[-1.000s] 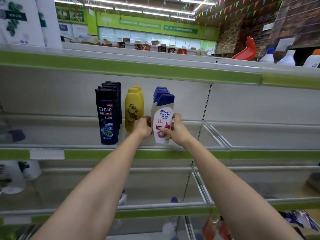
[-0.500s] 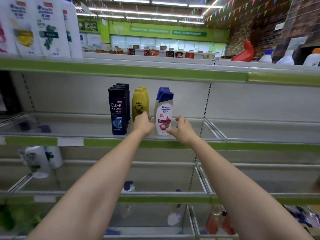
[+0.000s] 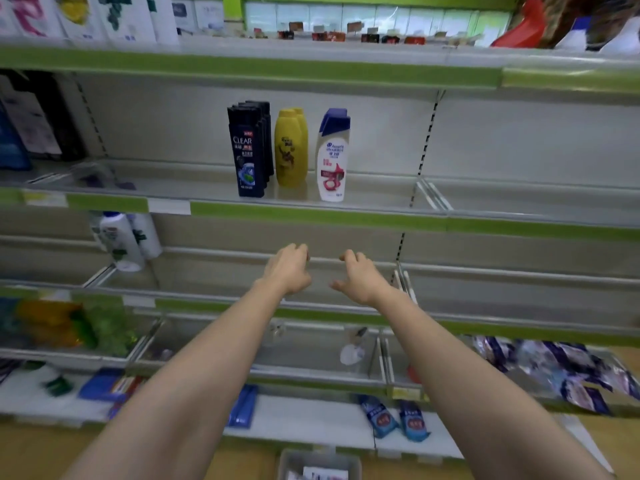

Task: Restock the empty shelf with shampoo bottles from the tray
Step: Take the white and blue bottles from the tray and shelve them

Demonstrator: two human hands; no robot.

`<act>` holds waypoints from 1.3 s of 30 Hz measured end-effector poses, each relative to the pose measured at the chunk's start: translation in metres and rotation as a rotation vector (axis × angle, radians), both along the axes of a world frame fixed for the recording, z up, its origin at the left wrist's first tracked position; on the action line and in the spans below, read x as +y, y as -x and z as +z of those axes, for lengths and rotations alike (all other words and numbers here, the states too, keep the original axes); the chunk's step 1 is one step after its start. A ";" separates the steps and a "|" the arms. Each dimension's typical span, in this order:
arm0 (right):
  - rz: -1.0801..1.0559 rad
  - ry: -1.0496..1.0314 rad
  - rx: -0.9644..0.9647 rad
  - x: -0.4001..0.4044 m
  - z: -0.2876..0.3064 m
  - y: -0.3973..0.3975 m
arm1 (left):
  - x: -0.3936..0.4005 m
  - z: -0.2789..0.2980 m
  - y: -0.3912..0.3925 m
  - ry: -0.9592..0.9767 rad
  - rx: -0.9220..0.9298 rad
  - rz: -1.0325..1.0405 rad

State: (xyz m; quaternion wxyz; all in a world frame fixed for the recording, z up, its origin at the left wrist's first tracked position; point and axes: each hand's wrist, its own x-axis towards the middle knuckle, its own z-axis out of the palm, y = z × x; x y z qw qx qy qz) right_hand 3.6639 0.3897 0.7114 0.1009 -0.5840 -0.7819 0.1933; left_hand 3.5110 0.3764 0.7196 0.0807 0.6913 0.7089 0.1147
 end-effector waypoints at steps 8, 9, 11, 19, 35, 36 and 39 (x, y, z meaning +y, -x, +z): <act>-0.029 0.140 -0.033 -0.025 -0.064 0.000 | -0.020 -0.065 0.004 0.192 0.061 -0.084; -0.029 0.164 -0.039 -0.028 -0.074 0.001 | -0.022 -0.076 0.005 0.214 0.059 -0.094; -0.037 0.212 -0.052 -0.032 -0.096 0.003 | -0.026 -0.097 0.007 0.265 0.045 -0.104; -0.076 0.437 -0.009 -0.074 -0.199 0.003 | -0.062 -0.203 0.009 0.505 -0.080 -0.111; -0.187 0.769 0.044 -0.159 -0.397 -0.024 | -0.149 -0.395 -0.020 0.853 -0.214 -0.046; -0.208 0.796 0.058 -0.166 -0.416 -0.024 | -0.155 -0.413 -0.021 0.876 -0.224 -0.026; -0.251 0.850 0.096 -0.182 -0.473 -0.023 | -0.170 -0.469 -0.023 0.920 -0.268 0.041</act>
